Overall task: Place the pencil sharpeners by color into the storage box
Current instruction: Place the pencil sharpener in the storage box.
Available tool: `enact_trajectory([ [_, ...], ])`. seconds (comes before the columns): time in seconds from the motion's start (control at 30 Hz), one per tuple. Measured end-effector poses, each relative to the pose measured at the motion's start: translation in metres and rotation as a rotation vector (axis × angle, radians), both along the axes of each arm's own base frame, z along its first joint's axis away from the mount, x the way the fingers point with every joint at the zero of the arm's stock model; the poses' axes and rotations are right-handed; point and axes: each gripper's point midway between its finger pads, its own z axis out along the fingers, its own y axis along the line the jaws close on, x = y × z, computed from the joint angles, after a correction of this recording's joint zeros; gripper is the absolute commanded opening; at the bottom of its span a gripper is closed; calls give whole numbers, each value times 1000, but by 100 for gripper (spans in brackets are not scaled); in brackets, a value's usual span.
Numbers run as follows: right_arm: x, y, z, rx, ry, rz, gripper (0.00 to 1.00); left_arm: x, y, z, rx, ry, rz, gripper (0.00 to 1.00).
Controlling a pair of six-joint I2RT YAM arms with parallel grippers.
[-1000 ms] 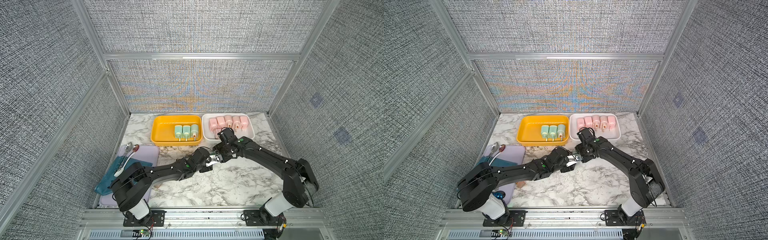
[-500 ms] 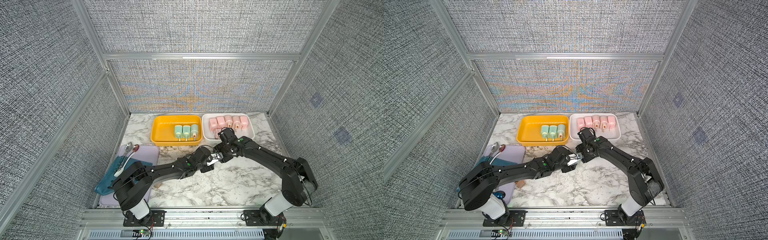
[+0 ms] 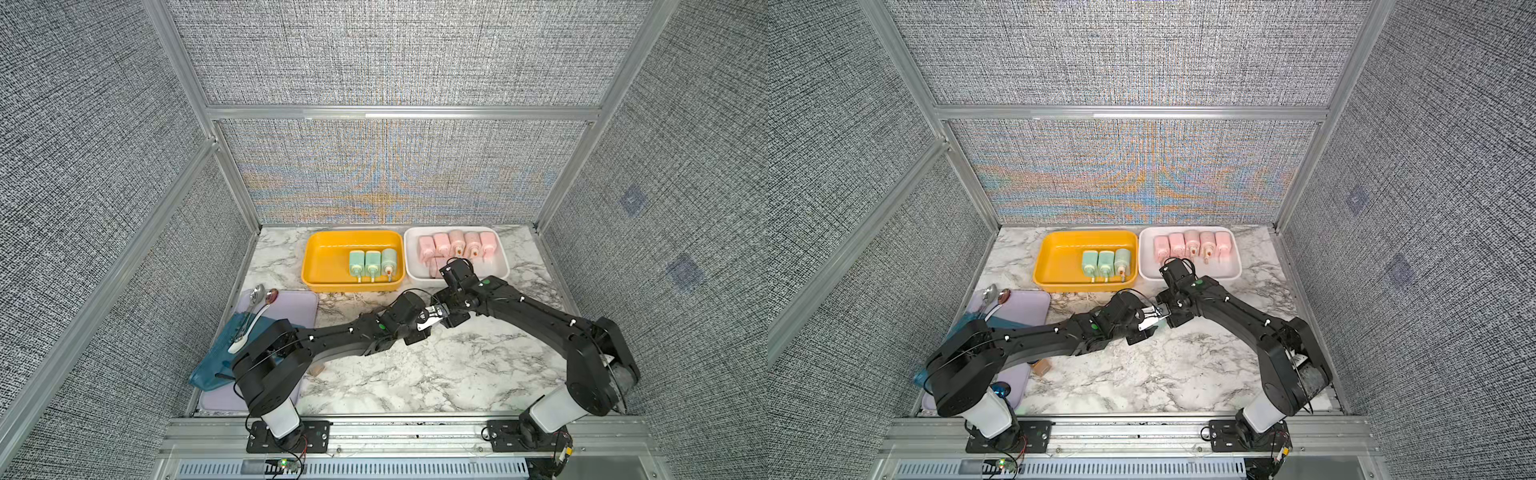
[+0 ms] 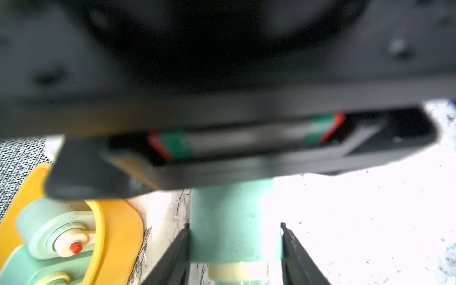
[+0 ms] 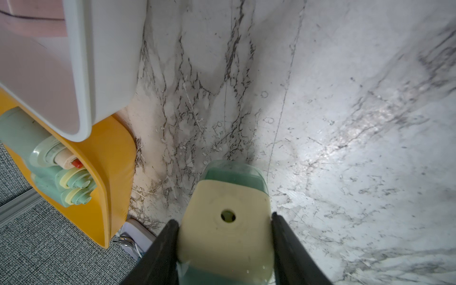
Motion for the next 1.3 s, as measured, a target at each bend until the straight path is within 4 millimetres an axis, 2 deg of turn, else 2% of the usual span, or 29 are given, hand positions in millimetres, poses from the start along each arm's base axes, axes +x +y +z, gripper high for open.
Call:
enact_trajectory([
  [0.1,1,-1,2,7,-17,-2,28,1,-1,2,-3,-9,2,0],
  [0.2,5,-1,5,11,-40,9,54,3,-2,3,-7,-21,6,0],
  [0.27,6,-4,6,12,-51,17,88,4,-3,2,-13,-31,8,0],
  [0.3,5,-4,7,20,-52,23,99,4,-3,3,-23,-35,9,0],
  [0.4,4,-4,16,66,-81,40,99,0,-1,0,-44,-31,8,0],
  [0.53,4,-14,32,90,-139,29,99,1,15,-10,-31,-16,55,0],
  [0.77,6,-41,42,27,-261,-25,99,7,34,-6,-75,6,135,0],
  [0.9,13,-60,48,-43,-386,-36,99,19,56,8,-146,12,237,0],
  [1.07,31,-67,70,-161,-625,73,99,31,79,25,-233,32,340,0],
  [1.2,47,-71,101,-297,-794,163,99,43,93,44,-286,38,423,0],
  [1.3,51,-72,123,-387,-900,234,99,53,103,59,-327,41,488,0],
])
